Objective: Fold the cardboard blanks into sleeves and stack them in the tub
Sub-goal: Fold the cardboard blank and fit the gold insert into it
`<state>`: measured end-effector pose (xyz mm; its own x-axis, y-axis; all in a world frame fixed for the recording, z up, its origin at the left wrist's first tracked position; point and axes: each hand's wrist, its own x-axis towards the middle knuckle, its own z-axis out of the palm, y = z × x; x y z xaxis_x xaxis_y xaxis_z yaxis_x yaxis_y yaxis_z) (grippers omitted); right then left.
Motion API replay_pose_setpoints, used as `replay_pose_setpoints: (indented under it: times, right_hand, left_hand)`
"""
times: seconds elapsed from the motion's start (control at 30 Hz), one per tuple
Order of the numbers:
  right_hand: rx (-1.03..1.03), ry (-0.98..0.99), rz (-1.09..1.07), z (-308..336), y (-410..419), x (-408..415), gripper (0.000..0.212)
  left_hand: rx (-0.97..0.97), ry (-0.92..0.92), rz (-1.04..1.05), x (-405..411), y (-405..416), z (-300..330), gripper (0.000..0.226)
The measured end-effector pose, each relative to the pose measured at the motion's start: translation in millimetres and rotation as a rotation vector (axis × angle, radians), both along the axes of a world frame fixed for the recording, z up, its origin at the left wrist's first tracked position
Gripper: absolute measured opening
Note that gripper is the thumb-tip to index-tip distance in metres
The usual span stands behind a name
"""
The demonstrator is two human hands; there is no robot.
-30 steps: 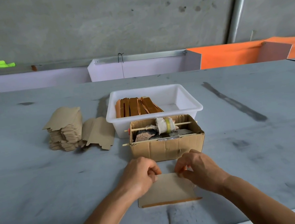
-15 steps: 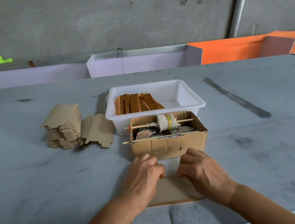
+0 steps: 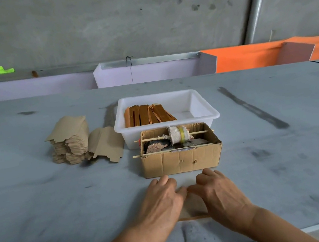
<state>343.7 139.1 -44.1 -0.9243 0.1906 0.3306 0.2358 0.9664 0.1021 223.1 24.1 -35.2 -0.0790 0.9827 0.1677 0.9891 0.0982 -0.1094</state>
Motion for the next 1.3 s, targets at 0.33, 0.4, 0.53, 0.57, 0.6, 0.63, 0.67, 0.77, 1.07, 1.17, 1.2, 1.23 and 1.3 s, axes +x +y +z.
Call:
replay_pose_setpoints:
  times: [0.33, 0.4, 0.53, 0.57, 0.6, 0.63, 0.67, 0.77, 1.07, 1.17, 1.2, 1.23, 1.3]
  right_hand:
    - [-0.015, 0.060, -0.045, 0, 6, 8, 0.039]
    - [-0.050, 0.092, -0.071, -2, 12, 13, 0.042]
    - [-0.118, 0.131, -0.096, -7, 13, 16, 0.037]
    - [-0.139, 0.137, -0.103, -9, 11, 16, 0.035]
    - [-0.172, 0.150, -0.110, -11, 10, 16, 0.033]
    - [-0.220, 0.166, -0.122, -12, 10, 16, 0.032]
    - [-0.279, 0.178, -0.138, -12, 10, 18, 0.031]
    - [-0.479, 0.185, -0.168, -12, 12, 26, 0.029]
    - [-0.836, 0.552, -0.342, -6, -4, 50, 0.029]
    - [-1.080, 0.638, -0.386, 3, -10, 51, 0.032]
    - [-1.165, 0.593, -0.358, 6, -12, 49, 0.035]
    - [-1.226, 0.530, -0.319, 10, -15, 47, 0.041]
    - [-1.270, 0.430, -0.253, 15, -19, 41, 0.050]
  left_hand:
    - [0.014, 0.024, 0.005, -5, -13, 7, 0.018]
    - [0.031, -0.036, 0.027, -10, -18, 4, 0.009]
    - [0.103, -0.105, 0.075, -23, -25, -17, 0.040]
    - [0.097, -0.114, 0.075, -22, -27, -18, 0.041]
    - [0.082, -0.157, 0.075, -23, -28, -19, 0.041]
    - [0.082, -0.197, 0.068, -23, -30, -20, 0.038]
    - [0.087, -0.234, 0.056, -24, -33, -19, 0.037]
    - [0.093, -0.353, 0.007, -28, -43, -17, 0.059]
    - [0.362, -0.611, 0.028, -29, -47, -15, 0.007]
    - [0.384, -0.876, 0.224, -33, -43, -11, 0.023]
    - [0.357, -0.900, 0.238, -33, -41, -8, 0.026]
    - [0.334, -0.896, 0.229, -32, -39, -6, 0.029]
    - [0.298, -0.860, 0.195, -28, -37, -3, 0.032]
